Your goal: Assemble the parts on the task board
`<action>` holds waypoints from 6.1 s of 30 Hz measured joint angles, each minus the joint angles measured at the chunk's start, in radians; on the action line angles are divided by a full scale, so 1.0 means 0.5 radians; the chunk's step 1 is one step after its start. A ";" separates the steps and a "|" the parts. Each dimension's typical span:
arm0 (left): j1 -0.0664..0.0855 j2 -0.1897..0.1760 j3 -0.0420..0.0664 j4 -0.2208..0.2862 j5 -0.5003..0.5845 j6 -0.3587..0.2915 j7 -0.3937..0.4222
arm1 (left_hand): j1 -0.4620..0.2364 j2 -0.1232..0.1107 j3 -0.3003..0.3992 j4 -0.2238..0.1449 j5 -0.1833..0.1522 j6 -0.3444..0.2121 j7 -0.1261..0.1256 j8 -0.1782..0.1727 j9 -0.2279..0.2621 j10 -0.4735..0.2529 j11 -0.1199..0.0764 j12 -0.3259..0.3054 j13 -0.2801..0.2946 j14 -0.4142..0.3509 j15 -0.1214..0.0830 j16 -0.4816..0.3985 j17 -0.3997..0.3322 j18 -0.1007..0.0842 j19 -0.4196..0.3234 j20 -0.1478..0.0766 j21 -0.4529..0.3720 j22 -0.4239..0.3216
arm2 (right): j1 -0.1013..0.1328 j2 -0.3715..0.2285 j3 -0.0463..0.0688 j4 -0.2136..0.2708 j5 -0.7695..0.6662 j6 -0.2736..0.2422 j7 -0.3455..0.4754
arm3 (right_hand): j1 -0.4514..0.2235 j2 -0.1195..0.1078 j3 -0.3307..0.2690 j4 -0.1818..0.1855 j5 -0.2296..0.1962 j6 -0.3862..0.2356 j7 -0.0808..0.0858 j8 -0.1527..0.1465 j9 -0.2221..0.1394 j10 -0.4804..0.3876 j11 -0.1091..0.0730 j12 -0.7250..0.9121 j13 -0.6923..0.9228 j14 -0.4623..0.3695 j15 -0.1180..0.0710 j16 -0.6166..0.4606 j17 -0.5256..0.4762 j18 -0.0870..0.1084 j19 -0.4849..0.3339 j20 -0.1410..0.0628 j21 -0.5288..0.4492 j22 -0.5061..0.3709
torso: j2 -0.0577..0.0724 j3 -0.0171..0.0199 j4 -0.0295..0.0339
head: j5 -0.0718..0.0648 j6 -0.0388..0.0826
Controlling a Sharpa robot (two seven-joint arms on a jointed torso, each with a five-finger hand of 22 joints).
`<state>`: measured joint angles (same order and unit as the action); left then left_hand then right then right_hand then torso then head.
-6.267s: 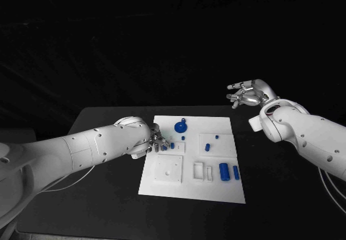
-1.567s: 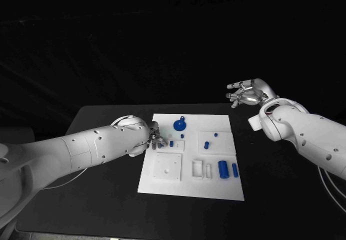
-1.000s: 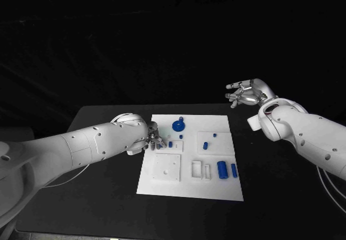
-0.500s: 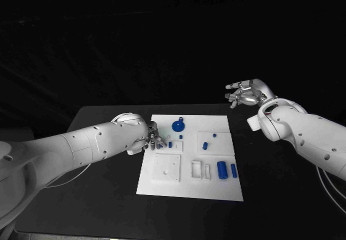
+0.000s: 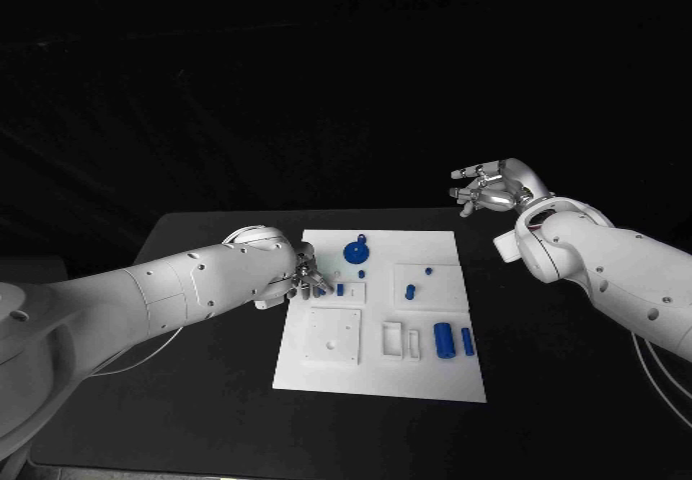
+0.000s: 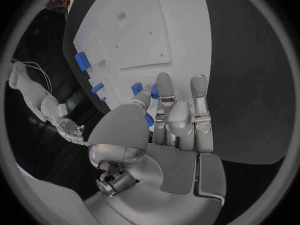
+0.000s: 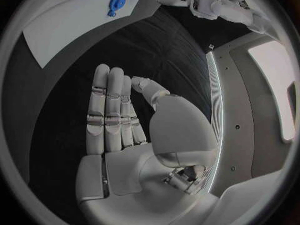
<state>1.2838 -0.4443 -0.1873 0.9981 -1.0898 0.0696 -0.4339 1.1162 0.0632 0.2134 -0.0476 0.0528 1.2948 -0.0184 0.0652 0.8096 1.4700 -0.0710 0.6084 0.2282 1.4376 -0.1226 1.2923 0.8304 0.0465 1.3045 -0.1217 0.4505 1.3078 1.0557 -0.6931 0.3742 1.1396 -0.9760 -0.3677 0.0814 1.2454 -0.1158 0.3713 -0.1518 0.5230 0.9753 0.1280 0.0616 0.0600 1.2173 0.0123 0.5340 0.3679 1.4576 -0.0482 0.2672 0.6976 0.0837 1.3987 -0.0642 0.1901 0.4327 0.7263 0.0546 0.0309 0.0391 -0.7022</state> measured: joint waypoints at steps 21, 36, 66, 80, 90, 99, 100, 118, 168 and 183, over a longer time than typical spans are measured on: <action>0.001 0.013 0.001 -0.032 0.019 0.012 -0.007 | 0.029 -0.023 -0.111 0.049 -0.007 -0.011 -0.010 0.008 -0.053 0.000 0.000 -0.031 0.022 -0.008 -0.008 -0.023 -0.022 0.000 0.003 -0.025 -0.019 0.000 | -0.001 -0.003 0.000 0.002 0.000 0.002 0.000 | 0.000 0.000 0.000 0.000 0.000 -0.002 -0.002 0.000 0.000 -0.007 -0.007 0.000 0.000 0.000 0.000 0.000 0.000 0.000 0.000 0.000 0.000 -0.007 | -0.001 0.0000 0.000 | 0.002 0.000; 0.001 0.012 -0.001 -0.056 0.018 0.010 -0.051 | -0.088 -0.303 0.030 0.266 -0.007 0.008 -0.007 0.008 -0.068 0.000 -0.001 -0.038 0.024 -0.015 -0.015 -0.052 -0.030 -0.020 0.010 -0.047 -0.035 -0.001 | -0.001 -0.005 0.000 0.002 0.000 0.003 -0.001 | 0.000 0.000 -0.006 0.006 0.000 -0.002 -0.002 0.000 0.000 -0.007 -0.007 0.000 0.000 0.000 0.000 0.000 0.000 0.000 0.000 0.000 0.000 -0.010 | -0.001 -0.0012 0.001 | 0.001 -0.003; 0.000 0.009 -0.002 -0.065 0.046 -0.010 -0.057 | -0.099 -0.363 -0.248 0.417 -0.007 0.011 -0.010 0.008 -0.028 0.000 -0.001 -0.062 0.064 -0.014 -0.015 -0.061 -0.040 -0.047 0.010 -0.047 -0.050 0.000 | -0.003 -0.003 0.000 -0.002 0.000 0.004 -0.002 | 0.000 0.000 -0.006 0.006 0.000 -0.006 -0.006 0.000 0.000 -0.006 0.004 0.000 0.000 0.000 0.000 0.000 0.000 0.000 0.000 0.000 0.000 -0.016 | 0.000 0.0012 -0.001 | -0.003 0.000; 0.000 -0.010 0.010 -0.062 0.079 -0.021 -0.052 | -0.088 -0.430 -0.273 0.516 -0.007 0.011 -0.010 0.007 -0.029 0.000 -0.001 -0.073 0.067 -0.014 -0.015 -0.061 -0.044 -0.047 0.010 -0.047 -0.054 0.000 | -0.005 -0.003 0.000 -0.002 0.000 0.004 -0.003 | 0.000 0.000 -0.005 0.006 0.000 -0.013 -0.006 0.000 0.000 -0.012 -0.003 0.000 0.000 0.000 0.000 0.000 0.000 0.000 0.000 0.000 0.000 -0.016 | -0.001 0.0000 0.000 | -0.002 0.000; -0.001 -0.057 0.090 -0.027 0.155 -0.030 -0.048 | -0.056 -0.461 -0.277 0.587 -0.007 0.011 -0.010 0.007 -0.033 0.000 -0.001 -0.073 0.055 -0.022 -0.022 -0.069 -0.041 -0.047 0.010 -0.061 -0.054 0.000 | -0.007 -0.006 0.000 -0.003 0.000 0.005 -0.003 | 0.000 0.000 -0.005 0.005 0.000 -0.011 -0.004 0.000 0.000 -0.012 -0.003 0.000 0.000 0.000 0.000 0.000 0.000 0.000 0.000 0.000 0.000 -0.016 | -0.001 -0.0017 0.001 | -0.007 0.000; 0.033 -0.135 0.167 0.036 0.352 -0.075 0.015 | 0.018 -0.232 -0.322 0.320 -0.002 -0.268 0.096 0.011 -0.307 -0.034 0.059 -0.338 -0.038 -0.243 0.032 -0.330 -0.375 -0.069 -0.126 -0.012 -0.202 -0.020 | -0.009 -0.013 0.000 -0.003 0.000 0.005 -0.003 | 0.000 0.000 -0.005 0.006 0.000 -0.011 -0.004 0.000 0.000 -0.011 -0.003 0.000 0.000 0.000 0.000 0.000 0.000 0.000 0.000 0.000 0.000 -0.016 | -0.002 -0.0012 0.003 | -0.010 0.008; 0.042 -0.145 0.171 0.048 0.397 -0.087 0.043 | 0.054 -0.187 -0.324 0.262 0.011 -0.302 0.107 0.011 -0.351 -0.082 0.073 -0.387 -0.055 -0.288 0.052 -0.377 -0.411 -0.068 -0.159 0.006 -0.243 -0.044 | -0.009 -0.014 0.000 -0.003 0.000 0.005 -0.003 | 0.000 0.000 -0.005 0.006 0.000 -0.011 -0.004 0.000 0.000 -0.011 -0.003 0.000 0.000 0.000 0.000 0.000 0.000 0.000 0.000 0.000 0.000 -0.016 | -0.003 -0.0012 0.003 | -0.010 0.009; 0.064 -0.008 0.106 0.028 0.142 -0.568 0.885 | 0.522 0.007 -0.225 -0.402 0.163 -0.369 0.225 -0.001 -1.274 -0.512 0.284 -1.090 -0.336 -0.379 0.219 -1.067 -0.920 0.016 -0.265 0.172 -0.606 -0.235 | -0.010 -0.001 0.000 -0.028 0.002 0.002 0.000 | 0.000 0.000 0.010 0.003 0.000 -0.013 -0.005 0.000 0.000 -0.024 0.007 0.000 0.000 0.000 0.000 -0.008 -0.006 0.000 -0.006 0.006 0.000 -0.017 | 0.003 -0.0031 -0.001 | -0.014 0.061; 0.005 0.235 -0.043 -0.306 -0.594 -0.473 1.137 | 0.467 -0.011 -0.336 -0.422 0.047 -0.432 0.233 -0.001 -1.488 -0.637 0.303 -1.090 -0.339 -0.231 0.210 -0.653 -0.884 0.093 -0.057 0.172 -0.475 0.000 | 0.008 -0.007 0.000 0.025 0.084 -0.006 0.014 | -0.095 -0.037 0.240 0.085 0.007 -0.050 0.067 0.000 0.000 -0.144 0.222 -0.924 -0.617 -0.587 0.321 -0.403 -1.264 0.000 -0.730 0.357 -0.245 -0.730 | 0.067 -0.0012 -0.032 | -0.036 0.083; -0.008 0.247 -0.041 -0.337 -0.588 -0.478 1.138 | 0.417 0.040 -0.170 -0.419 0.059 -0.393 0.258 -0.001 -1.488 -0.552 0.282 -1.090 -0.342 -0.184 0.192 -0.603 -0.877 0.093 -0.050 0.165 -0.370 -0.001 | 0.010 -0.004 0.000 0.034 0.090 -0.002 0.015 | -0.095 -0.037 0.235 0.091 0.007 -0.050 0.067 0.000 0.000 -0.144 0.222 -0.924 -0.616 -0.587 0.321 -0.403 -1.264 0.001 -0.730 0.357 -0.245 -0.730 | 0.073 0.0013 -0.037 | -0.037 0.092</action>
<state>1.2796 -0.3209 -0.2076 0.8297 -1.3838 -0.1695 0.1352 1.3246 0.0832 0.1284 -0.2573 0.0821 1.0984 0.1104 0.0648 0.0657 1.1939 0.0698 0.0636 0.0572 1.3454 -0.0265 0.9906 0.3918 0.0928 1.2795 -0.0395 0.2654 1.3075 1.0606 -0.6951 0.3741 1.1564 -0.9311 -0.3687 0.0890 1.1980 -0.1343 0.4886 -0.1061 0.5267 0.9505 0.1613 0.0617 0.0601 1.1454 0.1234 0.0721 0.0599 1.1642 0.1124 0.0656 0.0658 0.0840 1.0340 0.1145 0.0678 0.0675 0.7629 0.0552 0.0124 0.0205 -0.6562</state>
